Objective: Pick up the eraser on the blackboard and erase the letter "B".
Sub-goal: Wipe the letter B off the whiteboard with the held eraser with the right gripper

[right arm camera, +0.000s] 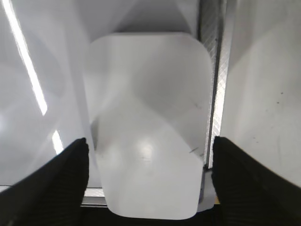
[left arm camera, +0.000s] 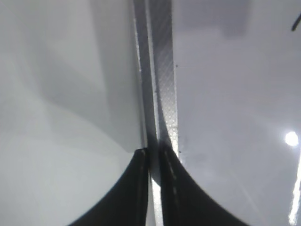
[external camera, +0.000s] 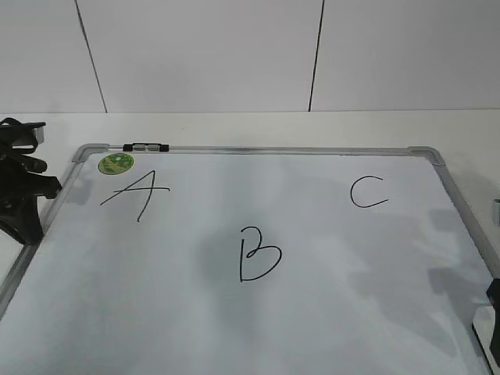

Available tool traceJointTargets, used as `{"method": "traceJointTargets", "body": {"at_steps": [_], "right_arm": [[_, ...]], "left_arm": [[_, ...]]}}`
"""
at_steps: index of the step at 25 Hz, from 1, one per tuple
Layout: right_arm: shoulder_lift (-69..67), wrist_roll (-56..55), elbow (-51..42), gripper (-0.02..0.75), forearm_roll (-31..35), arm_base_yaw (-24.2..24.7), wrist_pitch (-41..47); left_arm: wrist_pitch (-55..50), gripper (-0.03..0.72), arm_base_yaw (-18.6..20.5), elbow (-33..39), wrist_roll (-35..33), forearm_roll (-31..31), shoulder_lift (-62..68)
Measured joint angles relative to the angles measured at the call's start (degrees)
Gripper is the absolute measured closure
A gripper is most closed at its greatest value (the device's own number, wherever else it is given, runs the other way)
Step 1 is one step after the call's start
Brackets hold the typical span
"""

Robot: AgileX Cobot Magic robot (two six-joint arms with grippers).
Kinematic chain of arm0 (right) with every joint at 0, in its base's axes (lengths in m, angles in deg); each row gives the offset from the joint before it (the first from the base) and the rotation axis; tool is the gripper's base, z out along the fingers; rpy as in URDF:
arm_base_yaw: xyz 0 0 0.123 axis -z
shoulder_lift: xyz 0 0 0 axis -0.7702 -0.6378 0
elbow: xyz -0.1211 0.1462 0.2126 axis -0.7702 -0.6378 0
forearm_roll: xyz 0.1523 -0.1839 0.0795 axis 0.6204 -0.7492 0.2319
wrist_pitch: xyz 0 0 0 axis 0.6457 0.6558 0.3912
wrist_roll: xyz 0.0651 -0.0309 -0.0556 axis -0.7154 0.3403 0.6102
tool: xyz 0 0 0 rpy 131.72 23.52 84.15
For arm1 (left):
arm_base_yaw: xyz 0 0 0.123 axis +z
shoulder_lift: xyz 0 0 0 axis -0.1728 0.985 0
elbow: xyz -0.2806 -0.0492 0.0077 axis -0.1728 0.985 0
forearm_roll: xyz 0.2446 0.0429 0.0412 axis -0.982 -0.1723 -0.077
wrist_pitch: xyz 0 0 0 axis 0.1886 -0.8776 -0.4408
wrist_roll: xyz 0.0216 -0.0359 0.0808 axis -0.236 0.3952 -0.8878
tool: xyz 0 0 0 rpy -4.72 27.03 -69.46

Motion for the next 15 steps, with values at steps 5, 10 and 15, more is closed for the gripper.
{"method": "traceJointTargets", "body": {"at_steps": [5, 10, 15], "right_arm": [[-1.7, 0.11, 0.0, 0.094, 0.59, 0.0, 0.0], [-3.44, 0.11, 0.0, 0.094, 1.29, 0.0, 0.0], [-5.59, 0.11, 0.26, 0.094, 1.37, 0.0, 0.61]], "left_arm": [[0.0, 0.662, 0.0, 0.0, 0.0, 0.0, 0.0], [0.0, 0.662, 0.0, 0.0, 0.0, 0.0, 0.0], [0.0, 0.662, 0.0, 0.0, 0.0, 0.0, 0.0]]}}
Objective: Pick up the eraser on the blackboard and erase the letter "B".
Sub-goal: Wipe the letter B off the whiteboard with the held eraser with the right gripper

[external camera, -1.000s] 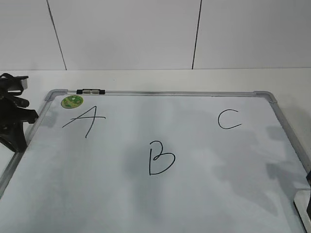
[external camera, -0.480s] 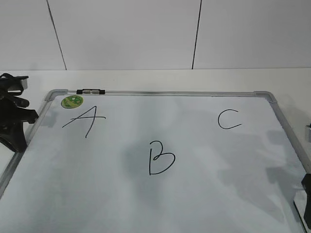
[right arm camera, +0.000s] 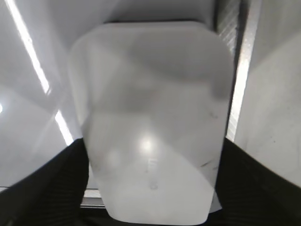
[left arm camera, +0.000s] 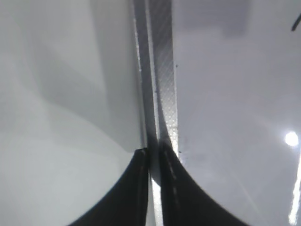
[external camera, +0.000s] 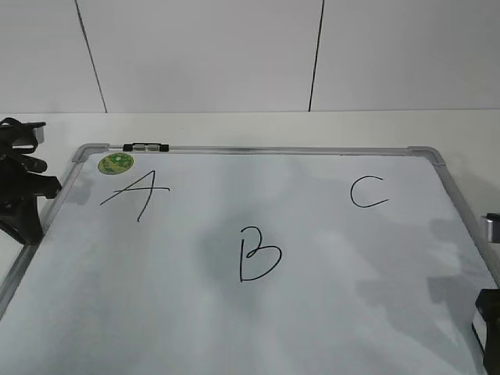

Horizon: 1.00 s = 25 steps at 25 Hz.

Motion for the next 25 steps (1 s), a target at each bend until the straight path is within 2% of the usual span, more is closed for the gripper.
{"method": "traceJointTargets", "body": {"at_steps": [6, 14, 25], "right_arm": [[-0.47, 0.0, 0.0, 0.097, 0.04, 0.0, 0.29], [-0.47, 0.22, 0.09, 0.176, -0.15, 0.0, 0.39], [-0.5, 0.3, 2.94, 0.178, -1.34, 0.0, 0.28]], "left_arm": [[0.0, 0.662, 0.0, 0.0, 0.0, 0.0, 0.0], [0.0, 0.662, 0.0, 0.0, 0.0, 0.0, 0.0], [0.04, 0.662, 0.0, 0.0, 0.0, 0.0, 0.0]]}}
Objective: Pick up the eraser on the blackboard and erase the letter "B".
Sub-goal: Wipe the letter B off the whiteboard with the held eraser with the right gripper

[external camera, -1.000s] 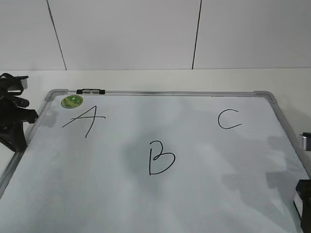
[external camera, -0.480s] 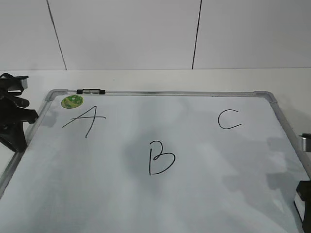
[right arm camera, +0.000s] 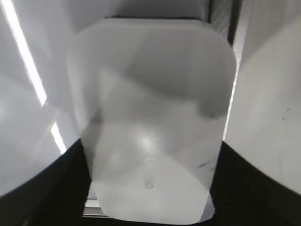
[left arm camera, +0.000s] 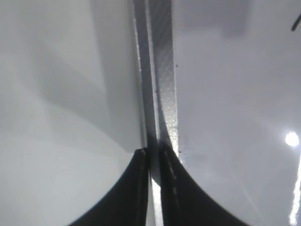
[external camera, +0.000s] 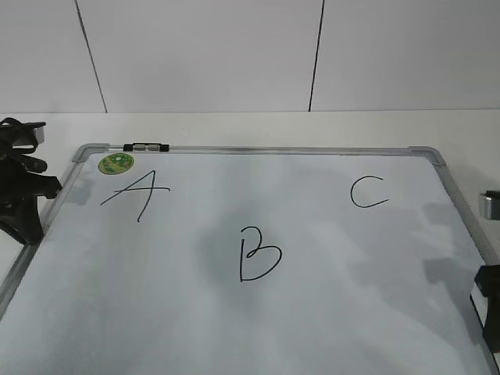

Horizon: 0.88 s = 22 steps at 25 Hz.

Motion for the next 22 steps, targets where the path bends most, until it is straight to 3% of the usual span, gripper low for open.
{"method": "traceJointTargets", "body": {"at_steps": [6, 12, 17, 22], "right_arm": [[1.07, 0.0, 3.88, 0.178, -0.51, 0.0, 2.08], [1.07, 0.0, 9.56, 0.178, 3.51, -0.87, 2.97], [-0.05, -0.13, 14.34, 0.178, 3.51, -6.16, 3.46], [-7.11, -2.94, 23.27, 0.178, 1.67, -16.52, 3.46]], "left_arm": [[0.0, 0.662, 0.0, 0.0, 0.0, 0.0, 0.0], [0.0, 0.662, 0.0, 0.0, 0.0, 0.0, 0.0], [0.0, 0.662, 0.0, 0.0, 0.0, 0.0, 0.0], [0.0, 0.662, 0.0, 0.0, 0.0, 0.0, 0.0]]}}
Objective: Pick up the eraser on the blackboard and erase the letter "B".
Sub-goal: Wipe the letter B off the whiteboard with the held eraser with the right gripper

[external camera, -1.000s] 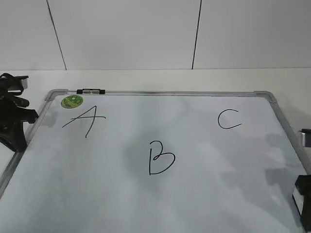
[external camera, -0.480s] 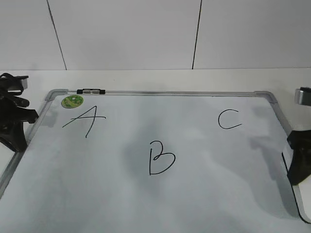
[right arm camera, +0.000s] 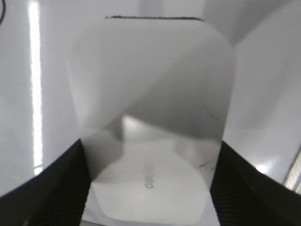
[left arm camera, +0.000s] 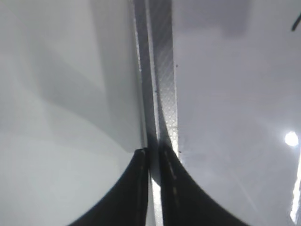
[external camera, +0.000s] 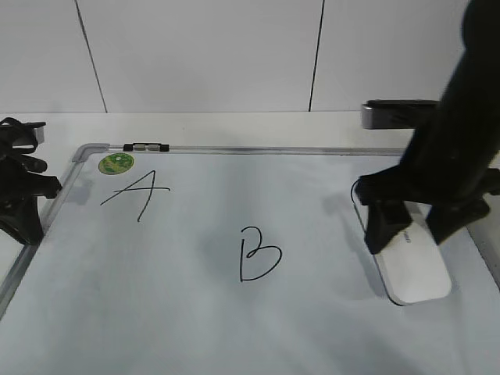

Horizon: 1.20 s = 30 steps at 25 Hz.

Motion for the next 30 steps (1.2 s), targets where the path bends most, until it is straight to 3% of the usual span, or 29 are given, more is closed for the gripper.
{"method": "traceJointTargets", "body": {"at_steps": [7, 14, 30], "right_arm": [[-12.81, -0.7, 14.08, 0.179, -2.22, -7.85, 2.14], [-22.66, -0.83, 25.42, 0.179, -5.06, -12.51, 2.79], [-29.59, -0.83, 30.28, 0.179, -5.98, -14.21, 3.83]], "left_arm": [[-0.21, 0.662, 0.0, -0.13, 0.0, 0.0, 0.0], [-0.43, 0.662, 0.0, -0.13, 0.0, 0.0, 0.0], [-0.57, 0.663, 0.0, -0.13, 0.0, 0.0, 0.0]]}}
